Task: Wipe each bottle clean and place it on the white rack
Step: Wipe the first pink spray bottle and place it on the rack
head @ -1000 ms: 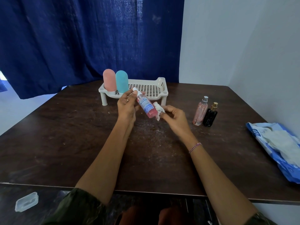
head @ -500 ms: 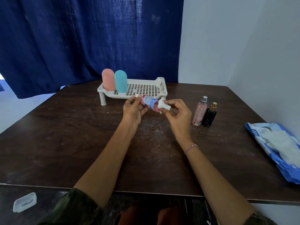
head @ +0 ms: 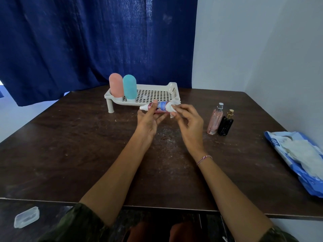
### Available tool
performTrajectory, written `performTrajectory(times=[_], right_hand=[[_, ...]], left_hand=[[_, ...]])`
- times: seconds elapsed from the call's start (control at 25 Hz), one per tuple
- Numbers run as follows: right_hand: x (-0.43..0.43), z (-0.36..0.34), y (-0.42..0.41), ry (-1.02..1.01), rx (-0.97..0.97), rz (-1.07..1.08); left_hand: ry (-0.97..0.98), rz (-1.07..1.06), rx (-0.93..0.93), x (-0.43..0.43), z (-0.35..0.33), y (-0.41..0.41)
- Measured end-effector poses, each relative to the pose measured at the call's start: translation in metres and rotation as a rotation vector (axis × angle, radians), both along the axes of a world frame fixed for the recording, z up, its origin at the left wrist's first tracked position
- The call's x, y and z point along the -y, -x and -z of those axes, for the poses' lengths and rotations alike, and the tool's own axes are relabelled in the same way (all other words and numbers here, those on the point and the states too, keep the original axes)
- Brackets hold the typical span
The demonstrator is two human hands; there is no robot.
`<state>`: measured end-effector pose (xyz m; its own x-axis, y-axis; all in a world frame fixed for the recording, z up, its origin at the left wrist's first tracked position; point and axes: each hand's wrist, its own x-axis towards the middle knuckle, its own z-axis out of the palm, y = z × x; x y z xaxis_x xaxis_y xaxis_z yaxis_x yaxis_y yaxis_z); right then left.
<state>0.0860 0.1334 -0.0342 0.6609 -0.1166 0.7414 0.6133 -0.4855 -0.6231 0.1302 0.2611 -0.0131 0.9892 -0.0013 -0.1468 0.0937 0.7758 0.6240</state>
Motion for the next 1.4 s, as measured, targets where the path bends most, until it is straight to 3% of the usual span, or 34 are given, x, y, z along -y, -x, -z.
performTrajectory(times=[0.28, 0.4, 0.56, 0.72, 1.04, 1.24, 1.4], right_hand=[[0.008, -0.001, -0.004, -0.069, -0.016, 0.096], [0.007, -0.001, -0.003, 0.005, -0.003, 0.041], [0.009, 0.0, -0.006, 0.101, -0.137, -0.005], [0.014, -0.002, -0.005, 0.012, -0.104, 0.111], [0.012, -0.002, -0.007, 0.059, -0.094, 0.092], [0.015, -0.004, -0.009, -0.081, -0.11, 0.134], [0.016, -0.005, -0.007, 0.049, -0.079, 0.065]], left_hand=[[-0.102, 0.071, 0.046, 0.004, -0.002, 0.003], [-0.12, 0.047, 0.044, 0.0, -0.001, 0.0], [-0.204, 0.037, 0.03, -0.006, 0.003, -0.002], [-0.31, 0.045, 0.094, -0.001, 0.004, -0.001], [-0.802, 0.085, 0.273, 0.009, 0.007, 0.002], [-0.93, 0.085, 0.369, 0.012, 0.007, 0.007], [-1.325, -0.032, 0.529, 0.011, 0.009, 0.012]])
